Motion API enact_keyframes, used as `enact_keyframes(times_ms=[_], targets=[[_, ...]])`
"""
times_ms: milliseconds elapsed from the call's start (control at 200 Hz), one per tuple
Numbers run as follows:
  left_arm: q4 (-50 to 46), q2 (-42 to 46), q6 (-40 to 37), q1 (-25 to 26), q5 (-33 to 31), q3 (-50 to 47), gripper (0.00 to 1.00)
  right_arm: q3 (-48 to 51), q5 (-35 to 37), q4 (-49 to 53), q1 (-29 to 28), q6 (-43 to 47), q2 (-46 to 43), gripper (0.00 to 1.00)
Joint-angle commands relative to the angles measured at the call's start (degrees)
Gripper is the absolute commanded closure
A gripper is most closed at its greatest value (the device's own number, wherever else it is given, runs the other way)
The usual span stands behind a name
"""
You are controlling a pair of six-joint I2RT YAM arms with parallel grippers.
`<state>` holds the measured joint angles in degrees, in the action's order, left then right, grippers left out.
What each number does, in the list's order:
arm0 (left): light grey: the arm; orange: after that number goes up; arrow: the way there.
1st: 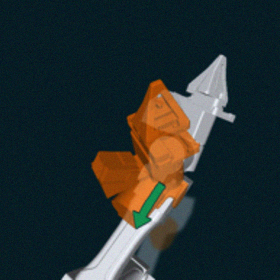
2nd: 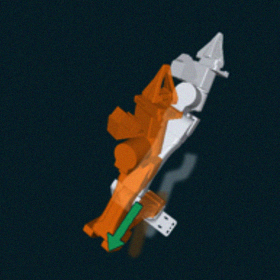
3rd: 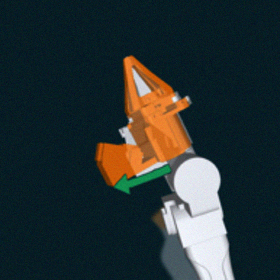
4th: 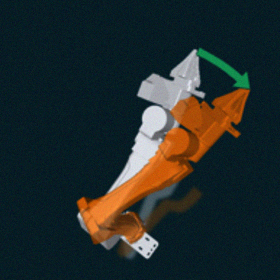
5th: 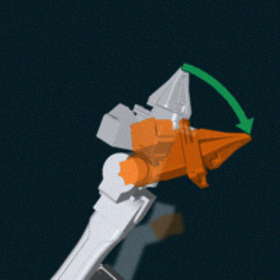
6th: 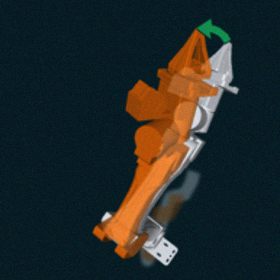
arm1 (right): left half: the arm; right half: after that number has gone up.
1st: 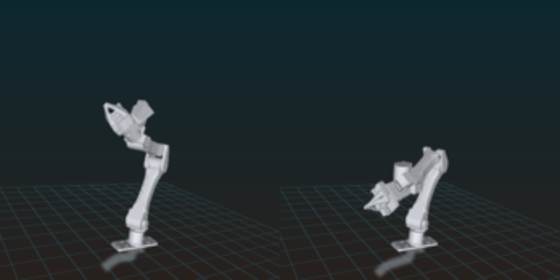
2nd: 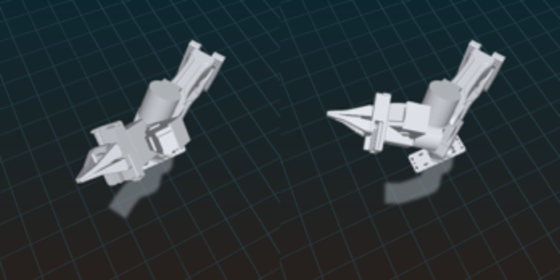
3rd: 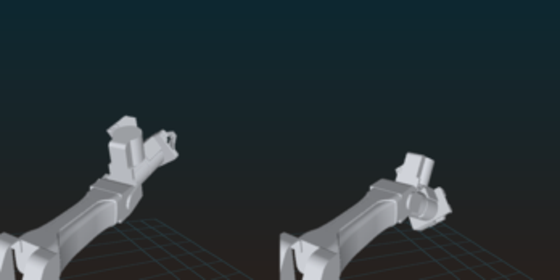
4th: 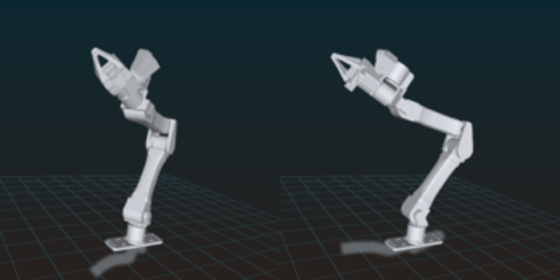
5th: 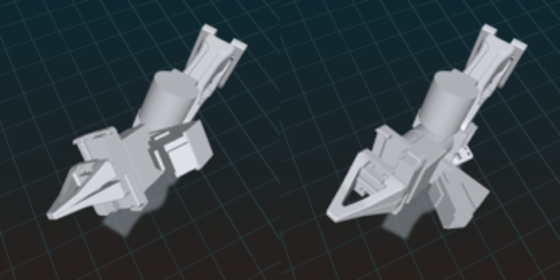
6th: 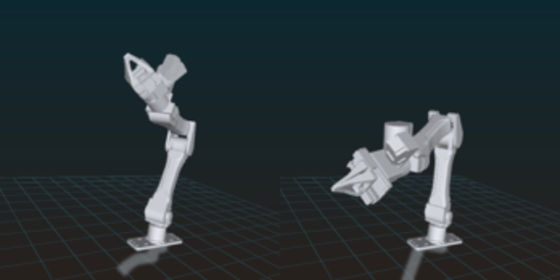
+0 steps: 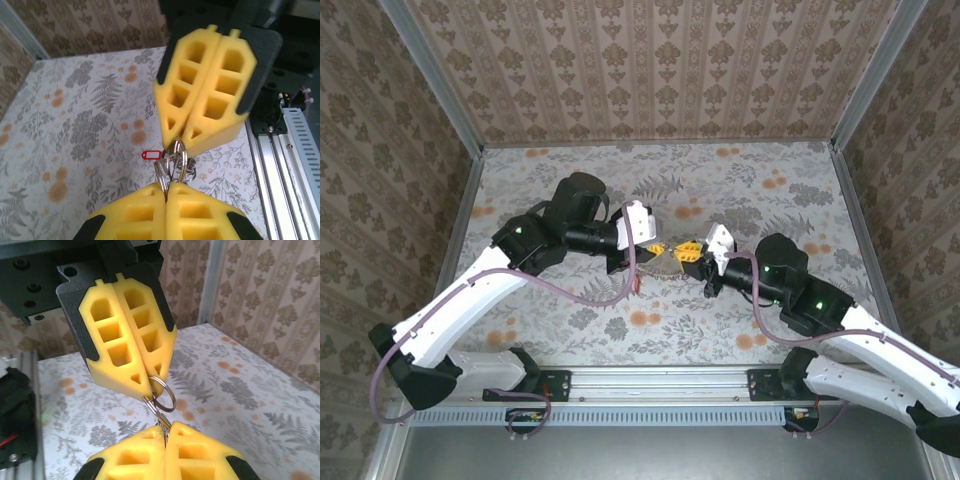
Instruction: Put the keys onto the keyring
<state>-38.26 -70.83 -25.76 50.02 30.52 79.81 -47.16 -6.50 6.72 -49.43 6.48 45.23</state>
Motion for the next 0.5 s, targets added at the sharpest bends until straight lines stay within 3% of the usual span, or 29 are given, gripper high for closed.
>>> enact_keyframes(times_ms=[0,495], targets=[[3.6,-1.7,5.8,-0.5,-3.1,3.5,1.00,1.2,4.7,-2.6,-4.3,3.3,0.8,1.00],[6.0,-5.5,12.5,-2.2,-1.2,7.4,1.00,7.6,4.4,-12.0,-5.7,1.1,-2.1,1.00]])
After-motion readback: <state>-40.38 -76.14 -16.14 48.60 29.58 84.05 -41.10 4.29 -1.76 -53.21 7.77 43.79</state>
